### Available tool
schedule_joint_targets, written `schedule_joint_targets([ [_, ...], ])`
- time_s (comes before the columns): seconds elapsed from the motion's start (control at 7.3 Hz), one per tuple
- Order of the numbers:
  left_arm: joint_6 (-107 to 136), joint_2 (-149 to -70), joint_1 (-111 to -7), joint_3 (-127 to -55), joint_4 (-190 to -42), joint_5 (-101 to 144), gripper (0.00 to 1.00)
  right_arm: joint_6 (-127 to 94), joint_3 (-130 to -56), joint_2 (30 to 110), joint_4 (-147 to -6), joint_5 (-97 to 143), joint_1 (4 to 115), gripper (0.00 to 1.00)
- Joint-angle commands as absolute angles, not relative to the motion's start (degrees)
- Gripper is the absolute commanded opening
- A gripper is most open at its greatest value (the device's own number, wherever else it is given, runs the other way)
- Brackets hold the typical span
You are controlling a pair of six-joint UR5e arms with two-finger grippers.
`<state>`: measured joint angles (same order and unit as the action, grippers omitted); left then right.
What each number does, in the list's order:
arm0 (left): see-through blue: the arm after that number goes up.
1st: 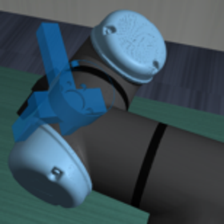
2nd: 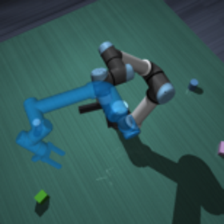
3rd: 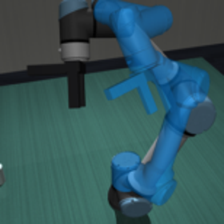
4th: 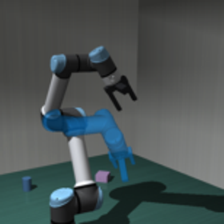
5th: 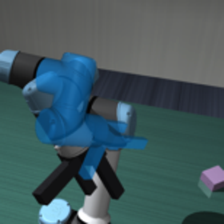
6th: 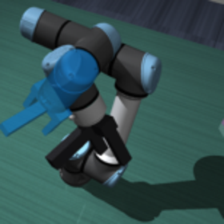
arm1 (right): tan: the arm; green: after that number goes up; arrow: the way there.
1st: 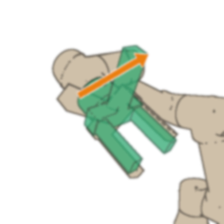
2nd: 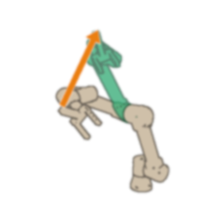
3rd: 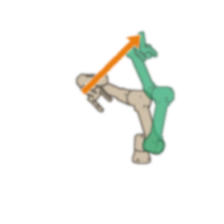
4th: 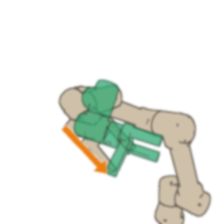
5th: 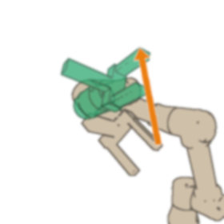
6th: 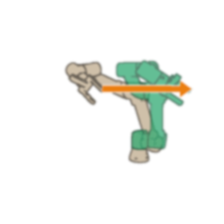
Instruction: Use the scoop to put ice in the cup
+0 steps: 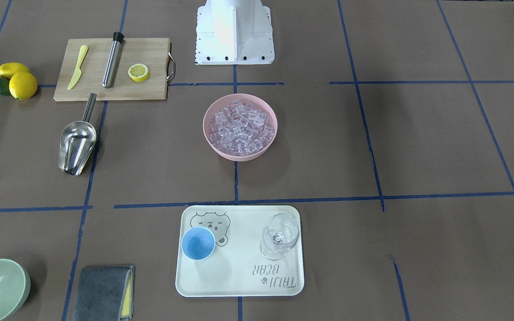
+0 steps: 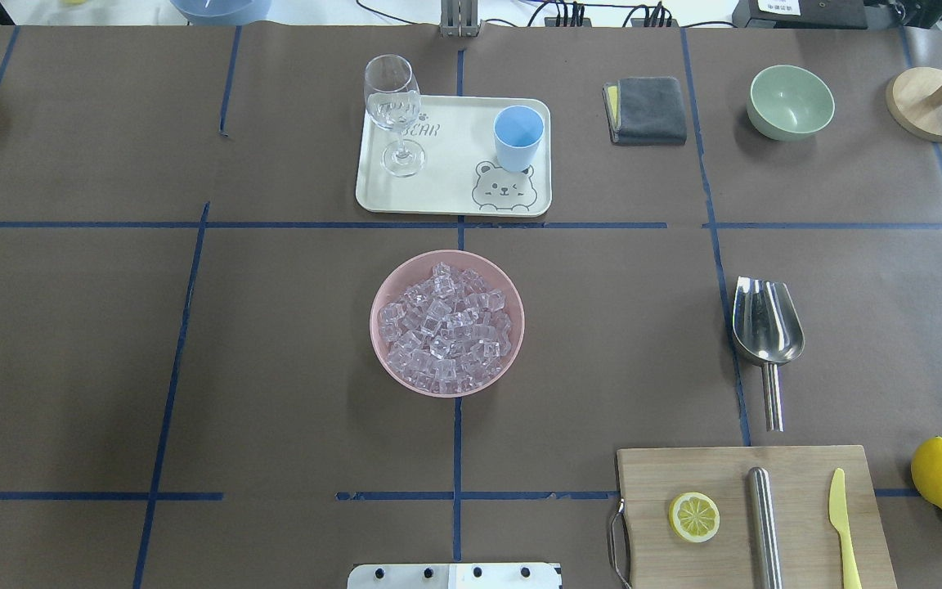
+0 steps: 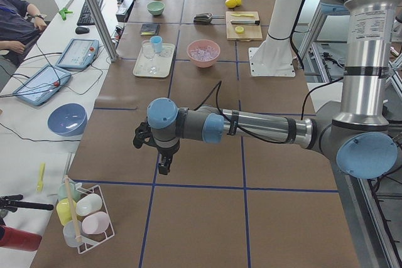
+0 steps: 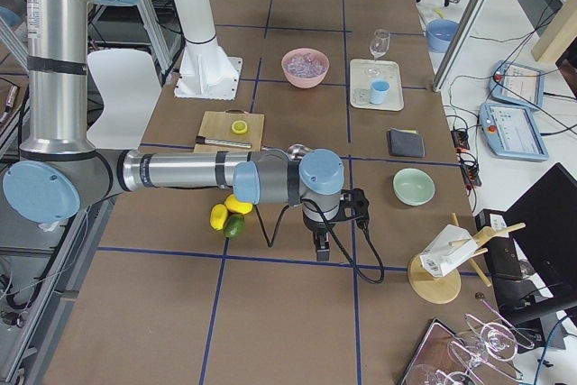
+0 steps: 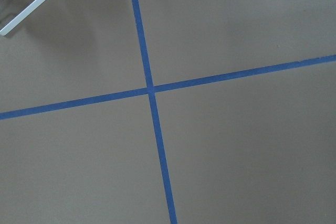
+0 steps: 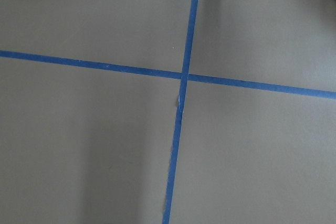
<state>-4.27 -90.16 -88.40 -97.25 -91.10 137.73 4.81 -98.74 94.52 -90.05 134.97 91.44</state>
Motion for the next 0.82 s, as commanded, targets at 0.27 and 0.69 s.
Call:
schedule_joint_targets([
  [0.27,-4.0,-90.4,-88.4,-96.8,-99.6,137.5,1.00,4.8,-99.0,94.5,-90.1,134.9,91.4,1.00],
  [0.69,-4.7,-90.7,-88.4,-97.3,-103.7,137.2,1.00,5.4,-99.1,94.1,-89.9,134.8,91.2,1.00],
])
